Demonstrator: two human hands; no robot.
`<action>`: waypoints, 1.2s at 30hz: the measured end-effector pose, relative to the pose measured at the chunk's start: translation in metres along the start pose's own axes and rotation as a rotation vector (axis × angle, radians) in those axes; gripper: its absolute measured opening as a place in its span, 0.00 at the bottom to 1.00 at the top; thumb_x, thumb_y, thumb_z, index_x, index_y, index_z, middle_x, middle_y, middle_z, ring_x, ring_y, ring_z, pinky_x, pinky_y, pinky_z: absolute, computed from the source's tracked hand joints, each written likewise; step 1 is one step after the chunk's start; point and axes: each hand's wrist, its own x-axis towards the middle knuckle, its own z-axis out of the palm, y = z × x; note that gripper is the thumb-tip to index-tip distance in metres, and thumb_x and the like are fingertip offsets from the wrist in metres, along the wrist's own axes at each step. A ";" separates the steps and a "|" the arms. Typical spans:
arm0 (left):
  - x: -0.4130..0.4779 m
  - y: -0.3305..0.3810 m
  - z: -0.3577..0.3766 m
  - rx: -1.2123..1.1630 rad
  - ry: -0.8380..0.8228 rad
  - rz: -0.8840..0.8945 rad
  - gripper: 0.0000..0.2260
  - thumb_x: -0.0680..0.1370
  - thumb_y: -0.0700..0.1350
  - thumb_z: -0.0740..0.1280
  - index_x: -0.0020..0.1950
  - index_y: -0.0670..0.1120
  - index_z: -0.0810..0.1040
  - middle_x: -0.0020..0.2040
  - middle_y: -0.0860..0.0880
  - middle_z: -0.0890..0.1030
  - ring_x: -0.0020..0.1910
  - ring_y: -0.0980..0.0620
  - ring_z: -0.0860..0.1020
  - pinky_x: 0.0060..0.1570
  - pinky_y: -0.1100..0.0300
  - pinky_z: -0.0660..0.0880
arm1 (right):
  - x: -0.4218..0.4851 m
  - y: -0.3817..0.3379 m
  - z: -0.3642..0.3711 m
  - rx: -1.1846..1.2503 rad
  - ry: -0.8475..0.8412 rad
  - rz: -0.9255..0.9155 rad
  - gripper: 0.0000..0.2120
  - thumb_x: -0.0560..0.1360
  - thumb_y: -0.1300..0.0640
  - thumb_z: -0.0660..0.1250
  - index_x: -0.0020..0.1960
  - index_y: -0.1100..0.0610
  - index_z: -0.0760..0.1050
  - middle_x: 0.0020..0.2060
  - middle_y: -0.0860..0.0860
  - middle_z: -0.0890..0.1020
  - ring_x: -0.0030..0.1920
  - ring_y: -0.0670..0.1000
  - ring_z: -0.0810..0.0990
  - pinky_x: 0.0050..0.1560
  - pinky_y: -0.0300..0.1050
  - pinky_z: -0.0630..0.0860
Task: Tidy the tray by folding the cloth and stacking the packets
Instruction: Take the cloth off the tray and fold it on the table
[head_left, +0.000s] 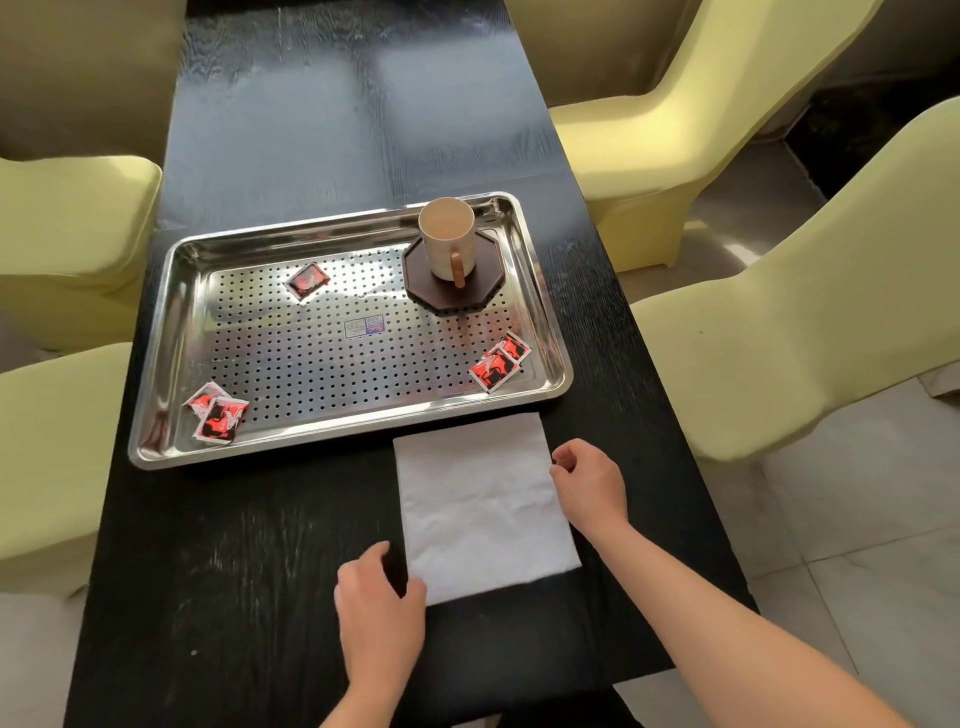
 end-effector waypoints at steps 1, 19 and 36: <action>0.004 -0.001 -0.001 -0.033 -0.034 -0.055 0.26 0.76 0.48 0.70 0.73 0.46 0.68 0.61 0.45 0.73 0.56 0.48 0.75 0.54 0.49 0.77 | -0.006 0.003 0.000 0.005 -0.004 0.000 0.05 0.79 0.58 0.67 0.54 0.53 0.79 0.49 0.48 0.81 0.49 0.48 0.79 0.49 0.44 0.78; 0.026 -0.004 -0.005 -0.466 -0.328 -0.337 0.09 0.77 0.36 0.70 0.55 0.45 0.77 0.49 0.47 0.82 0.47 0.46 0.82 0.43 0.53 0.81 | -0.076 0.035 0.010 -0.084 -0.074 0.159 0.16 0.79 0.53 0.69 0.65 0.55 0.76 0.50 0.49 0.82 0.50 0.48 0.79 0.52 0.41 0.76; 0.017 -0.080 -0.060 -0.579 -0.216 -0.495 0.13 0.78 0.33 0.67 0.62 0.41 0.78 0.52 0.44 0.83 0.45 0.46 0.85 0.42 0.52 0.84 | -0.098 -0.010 0.053 0.188 -0.362 0.213 0.10 0.76 0.61 0.71 0.56 0.52 0.76 0.49 0.51 0.81 0.46 0.51 0.83 0.41 0.44 0.85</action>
